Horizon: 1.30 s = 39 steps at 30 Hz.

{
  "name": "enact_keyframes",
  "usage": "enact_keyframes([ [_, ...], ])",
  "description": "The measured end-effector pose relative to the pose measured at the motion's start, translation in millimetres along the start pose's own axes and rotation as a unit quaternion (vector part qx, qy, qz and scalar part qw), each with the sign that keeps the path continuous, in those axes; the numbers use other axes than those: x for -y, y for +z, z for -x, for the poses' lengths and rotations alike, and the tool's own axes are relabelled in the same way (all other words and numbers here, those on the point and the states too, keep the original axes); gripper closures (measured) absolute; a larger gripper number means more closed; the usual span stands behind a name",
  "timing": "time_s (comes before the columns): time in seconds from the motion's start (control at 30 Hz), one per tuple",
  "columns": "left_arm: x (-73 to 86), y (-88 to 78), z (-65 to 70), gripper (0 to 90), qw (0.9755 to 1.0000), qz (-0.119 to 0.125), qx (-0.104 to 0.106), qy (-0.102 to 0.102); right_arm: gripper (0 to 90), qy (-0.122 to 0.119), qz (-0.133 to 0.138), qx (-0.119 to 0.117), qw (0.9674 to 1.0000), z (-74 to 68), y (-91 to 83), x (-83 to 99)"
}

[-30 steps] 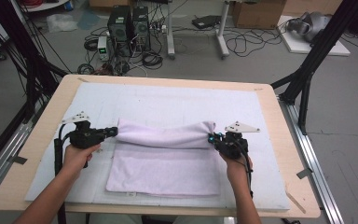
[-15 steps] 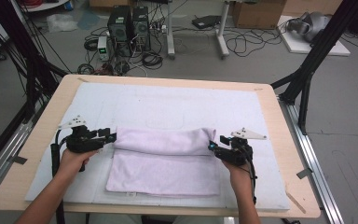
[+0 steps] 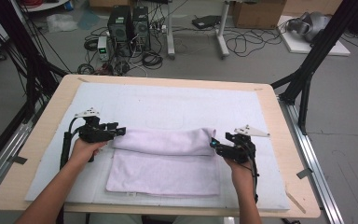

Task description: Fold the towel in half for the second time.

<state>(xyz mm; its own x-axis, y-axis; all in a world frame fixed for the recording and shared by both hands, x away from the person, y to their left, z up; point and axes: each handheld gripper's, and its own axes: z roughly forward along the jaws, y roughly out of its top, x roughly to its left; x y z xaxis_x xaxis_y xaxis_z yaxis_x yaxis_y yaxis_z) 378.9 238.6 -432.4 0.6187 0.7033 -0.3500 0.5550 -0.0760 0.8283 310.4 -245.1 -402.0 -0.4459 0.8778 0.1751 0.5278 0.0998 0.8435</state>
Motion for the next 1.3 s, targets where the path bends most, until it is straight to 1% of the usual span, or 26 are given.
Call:
enact_keyframes([
  [0.03,-0.2,-1.2,-0.3,54.9,1.0,0.001,-0.001,0.003,31.5,-0.007,-0.001,-0.002,1.0,-3.7,3.7,-4.4],
  [0.1,-0.7,-3.7,-0.4,69.6,1.0,-0.002,-0.002,0.003,30.4,-0.009,-0.01,-0.007,0.9999,-6.3,13.4,-11.7],
  [0.13,-0.8,-4.9,-0.3,75.7,1.0,-0.001,-0.002,0.001,30.3,-0.007,-0.015,-0.002,0.9999,-6.5,18.7,-15.1],
  [0.17,-0.9,-6.4,-0.5,81.3,1.0,0.0,0.001,0.003,30.4,-0.008,-0.02,0.007,0.9997,-5.8,24.0,-18.1],
  [0.2,-1.2,-7.3,0.4,83.4,1.0,0.002,0.001,0.004,32.2,-0.007,-0.028,0.012,0.9995,-4.6,29.1,-20.6],
  [0.23,-1.5,-8.4,0.8,84.2,0.9999,0.003,0.003,0.01,36.9,-0.004,-0.037,0.014,0.9992,-2.8,33.3,-22.2],
  [0.27,-1.4,-9.3,1.8,84.4,0.9999,0.006,0.005,0.01,46.6,0.001,-0.046,0.012,0.9989,-0.6,36.7,-23.0],
  [0.3,-1.3,-10.6,2.7,84.5,0.9999,0.01,0.008,0.01,60.5,0.003,-0.053,0.0,0.9986,1.7,39.0,-23.2],
  [0.33,-1.0,-12.4,3.7,84.7,0.9998,0.014,0.011,0.01,70.3,0.0,-0.053,-0.008,0.9986,2.9,39.3,-22.9],
  [0.37,-0.6,-14.9,5.2,84.7,0.9997,0.019,0.015,0.009,79.4,-0.007,-0.046,-0.01,0.9989,3.2,37.5,-22.5],
  [0.4,0.3,-17.7,6.6,84.8,0.9994,0.026,0.02,0.009,82.2,-0.013,-0.037,-0.018,0.9991,3.2,35.2,-21.9],
  [0.43,1.3,-20.7,8.0,84.8,0.9992,0.03,0.025,0.009,83.8,-0.017,-0.032,-0.02,0.9992,2.4,32.2,-21.2],
  [0.53,4.7,-29.2,13.6,84.7,0.9985,0.038,0.037,0.012,83.8,-0.029,-0.022,-0.027,0.999,0.8,23.1,-17.3],
  [0.57,5.5,-31.9,15.8,84.6,0.9983,0.04,0.038,0.016,83.8,-0.033,-0.017,-0.03,0.9989,0.5,19.6,-15.4],
  [0.67,9.7,-40.6,22.3,84.6,0.9973,0.051,0.05,0.017,83.8,-0.032,0.002,-0.039,0.9987,-2.2,7.4,-7.0],
  [0.73,13.8,-45.8,26.6,84.5,0.9969,0.052,0.056,0.016,83.7,-0.024,0.01,-0.045,0.9986,-2.8,1.0,-0.2],
  [0.8,18.8,-50.2,30.9,84.6,0.997,0.05,0.055,0.021,83.6,-0.024,0.008,-0.048,0.9985,-3.4,-4.2,5.7],
  [0.87,24.3,-55.0,35.0,84.6,0.9971,0.047,0.055,0.021,83.6,-0.023,0.007,-0.054,0.9983,-5.2,-9.5,10.3],
  [1.0,36.7,-65.8,45.8,84.6,0.9973,0.046,0.053,0.021,83.5,-0.028,0.019,-0.059,0.9977,-13.7,-24.4,17.4],
  [1.13,47.2,-78.4,57.3,84.6,0.9976,0.044,0.048,0.023,83.7,-0.044,0.023,-0.061,0.9969,-24.1,-41.4,25.5],
  [1.2,52.1,-84.5,63.4,84.6,0.9975,0.045,0.048,0.025,83.8,-0.051,0.021,-0.065,0.9964,-28.1,-49.4,31.1],
  [1.3,59.4,-94.2,73.2,84.6,0.9975,0.039,0.051,0.031,83.8,-0.06,0.018,-0.072,0.9955,-33.0,-61.0,40.5],
])
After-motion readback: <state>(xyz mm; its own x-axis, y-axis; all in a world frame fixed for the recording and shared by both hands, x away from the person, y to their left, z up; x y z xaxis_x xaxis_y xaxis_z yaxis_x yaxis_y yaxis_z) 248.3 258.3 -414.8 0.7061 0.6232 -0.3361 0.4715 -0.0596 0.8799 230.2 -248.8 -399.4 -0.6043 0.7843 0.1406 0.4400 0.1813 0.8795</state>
